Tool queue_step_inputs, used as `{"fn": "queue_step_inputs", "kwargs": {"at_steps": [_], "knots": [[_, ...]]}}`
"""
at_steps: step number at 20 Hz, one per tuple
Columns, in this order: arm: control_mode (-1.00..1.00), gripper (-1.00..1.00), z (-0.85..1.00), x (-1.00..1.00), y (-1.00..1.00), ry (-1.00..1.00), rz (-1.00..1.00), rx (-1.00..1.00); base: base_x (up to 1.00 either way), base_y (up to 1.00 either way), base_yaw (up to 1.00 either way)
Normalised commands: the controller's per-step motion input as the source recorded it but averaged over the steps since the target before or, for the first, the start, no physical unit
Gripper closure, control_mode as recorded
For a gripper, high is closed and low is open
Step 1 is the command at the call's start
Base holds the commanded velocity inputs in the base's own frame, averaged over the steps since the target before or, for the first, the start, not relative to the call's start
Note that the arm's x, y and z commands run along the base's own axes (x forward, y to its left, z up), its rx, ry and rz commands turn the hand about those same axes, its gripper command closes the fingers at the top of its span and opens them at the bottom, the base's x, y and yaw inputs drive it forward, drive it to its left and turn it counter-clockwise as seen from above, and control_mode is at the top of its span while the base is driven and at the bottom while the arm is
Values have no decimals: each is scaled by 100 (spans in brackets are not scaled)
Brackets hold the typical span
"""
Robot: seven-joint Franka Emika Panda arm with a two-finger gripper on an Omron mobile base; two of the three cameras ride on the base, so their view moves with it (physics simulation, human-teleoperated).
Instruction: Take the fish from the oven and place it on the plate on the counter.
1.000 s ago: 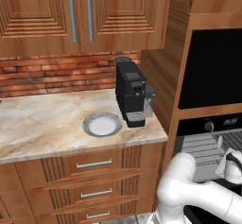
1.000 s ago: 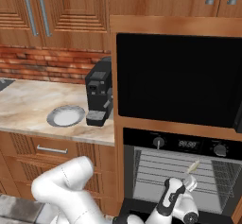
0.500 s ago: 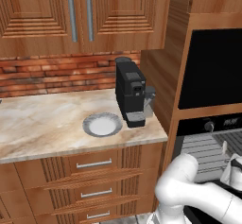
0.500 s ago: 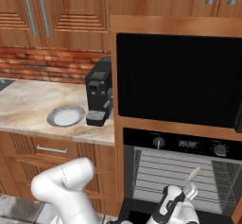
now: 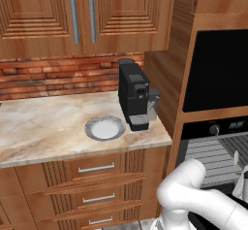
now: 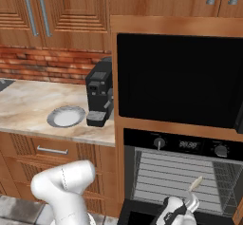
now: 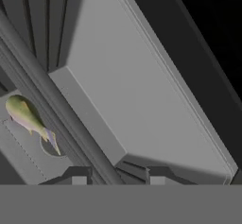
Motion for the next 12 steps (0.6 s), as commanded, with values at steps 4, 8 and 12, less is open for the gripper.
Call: {"fn": "queue_step_inputs", "kwargs": {"at_steps": [4, 8, 12], "knots": [[-100, 100, -11, -63, -2, 1, 0, 0, 0, 0, 0], [-100, 100, -6, -59, -1, 0, 0, 0, 0, 0, 0], [-100, 100, 0, -37, 0, 0, 0, 0, 0, 0, 0]]}}
